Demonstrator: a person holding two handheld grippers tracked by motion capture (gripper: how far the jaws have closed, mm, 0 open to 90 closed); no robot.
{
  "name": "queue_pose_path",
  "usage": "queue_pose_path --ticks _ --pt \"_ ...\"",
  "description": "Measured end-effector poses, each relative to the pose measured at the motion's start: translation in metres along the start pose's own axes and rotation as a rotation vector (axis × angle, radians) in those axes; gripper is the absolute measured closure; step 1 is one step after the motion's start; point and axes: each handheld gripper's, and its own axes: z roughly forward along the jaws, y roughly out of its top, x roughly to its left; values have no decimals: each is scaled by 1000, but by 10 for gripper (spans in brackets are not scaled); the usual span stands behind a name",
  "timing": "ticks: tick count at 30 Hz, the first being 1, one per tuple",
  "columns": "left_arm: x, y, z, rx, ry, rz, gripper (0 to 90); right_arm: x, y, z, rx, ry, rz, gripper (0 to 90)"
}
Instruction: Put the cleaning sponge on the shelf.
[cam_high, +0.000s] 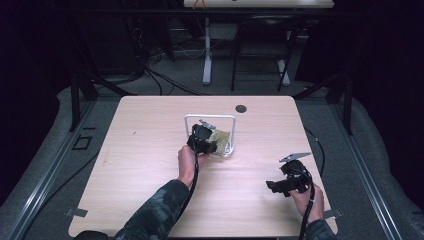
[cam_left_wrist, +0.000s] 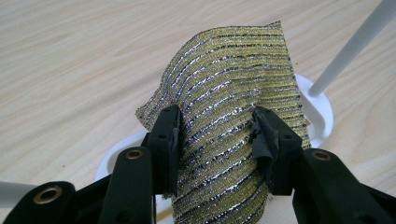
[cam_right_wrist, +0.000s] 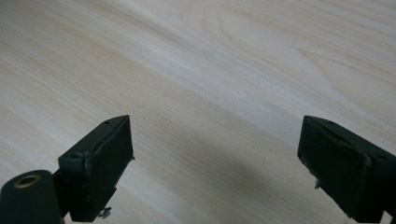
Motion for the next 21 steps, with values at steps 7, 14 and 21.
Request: queue_pose_path --ticks 7,14,21 --pt "-2 2 3 8 -1 25 551 0 0 0 9 -4 -1 98" --pt "-4 2 12 39 -1 38 517 0 -1 0 8 -2 0 98" --pt "-3 1 15 58 11 49 424 -1 -1 -1 7 -4 -2 98"
